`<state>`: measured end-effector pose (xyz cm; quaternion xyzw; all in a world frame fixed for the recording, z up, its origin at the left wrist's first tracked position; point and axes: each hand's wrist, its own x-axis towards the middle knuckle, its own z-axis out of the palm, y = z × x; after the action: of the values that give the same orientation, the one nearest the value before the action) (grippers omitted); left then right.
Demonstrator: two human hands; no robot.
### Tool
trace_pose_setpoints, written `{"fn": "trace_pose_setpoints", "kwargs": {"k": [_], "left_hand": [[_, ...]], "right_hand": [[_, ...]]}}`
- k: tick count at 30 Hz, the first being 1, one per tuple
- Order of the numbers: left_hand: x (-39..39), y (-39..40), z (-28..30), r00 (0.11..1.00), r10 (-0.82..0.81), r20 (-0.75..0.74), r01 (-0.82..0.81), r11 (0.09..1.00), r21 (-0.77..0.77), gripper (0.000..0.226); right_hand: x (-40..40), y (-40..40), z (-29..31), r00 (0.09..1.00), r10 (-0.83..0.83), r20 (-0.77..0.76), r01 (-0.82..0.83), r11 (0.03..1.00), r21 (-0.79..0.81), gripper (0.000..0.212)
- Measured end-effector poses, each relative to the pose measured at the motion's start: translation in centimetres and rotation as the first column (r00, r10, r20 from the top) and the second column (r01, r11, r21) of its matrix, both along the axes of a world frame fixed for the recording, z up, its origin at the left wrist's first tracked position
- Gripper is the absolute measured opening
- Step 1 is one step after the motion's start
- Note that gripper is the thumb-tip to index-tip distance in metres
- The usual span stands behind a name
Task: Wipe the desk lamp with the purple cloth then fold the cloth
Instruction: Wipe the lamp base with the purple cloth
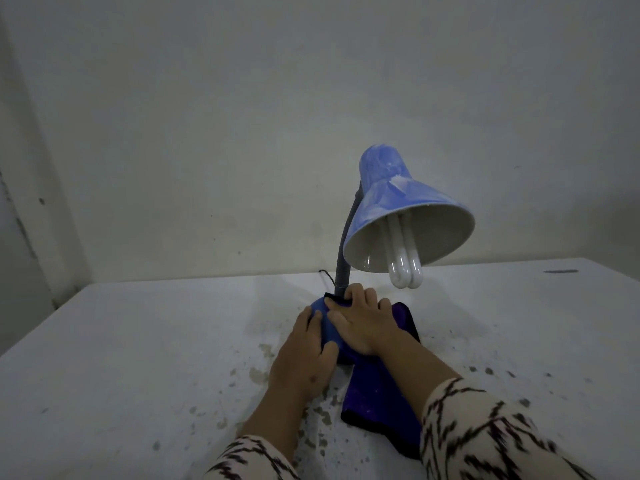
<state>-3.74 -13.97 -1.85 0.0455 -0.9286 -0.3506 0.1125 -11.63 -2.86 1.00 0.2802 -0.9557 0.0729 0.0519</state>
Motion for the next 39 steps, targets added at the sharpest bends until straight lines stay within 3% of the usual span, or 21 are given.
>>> {"fn": "trace_pose_setpoints", "kwargs": {"k": [4,7,11,18,23,28,32,39], "left_hand": [[0.0,0.0,0.1,1.000,-0.004,-0.007,0.004,1.000,0.008,0.060],[0.0,0.0,0.1,1.000,-0.001,-0.006,0.001,1.000,0.020,0.059],[0.0,-0.1,-0.1,1.000,-0.002,0.009,0.002,1.000,0.015,0.060],[-0.2,0.0,-0.5,1.000,-0.008,0.014,0.008,0.999,-0.033,0.063],[-0.1,0.1,-0.4,1.000,0.000,0.013,0.001,0.999,-0.041,0.063],[0.1,0.1,0.0,1.000,0.002,0.009,-0.002,0.999,-0.042,0.062],[0.3,0.0,0.0,1.000,-0.001,0.017,0.002,1.000,-0.028,0.061],[0.1,-0.2,-0.3,1.000,0.001,0.008,-0.001,1.000,-0.025,0.060]], "right_hand": [[1.0,0.6,0.0,0.997,0.063,-0.040,-0.063,0.998,0.003,0.046],[1.8,2.7,-0.4,0.983,0.176,-0.047,-0.181,0.976,-0.121,0.044],[1.8,4.9,-0.6,0.992,0.128,0.017,-0.119,0.953,-0.278,0.044],[3.2,6.0,-1.0,0.986,0.166,-0.026,-0.165,0.928,-0.336,0.048],[4.4,7.4,-1.2,0.962,0.263,-0.069,-0.271,0.931,-0.243,0.051],[4.4,5.8,-0.9,0.972,0.205,-0.117,-0.209,0.978,-0.015,0.059],[4.4,4.2,-0.5,0.985,0.139,-0.100,-0.145,0.988,-0.051,0.050],[4.6,7.6,-1.1,0.969,0.240,-0.065,-0.247,0.957,-0.149,0.046]]}}
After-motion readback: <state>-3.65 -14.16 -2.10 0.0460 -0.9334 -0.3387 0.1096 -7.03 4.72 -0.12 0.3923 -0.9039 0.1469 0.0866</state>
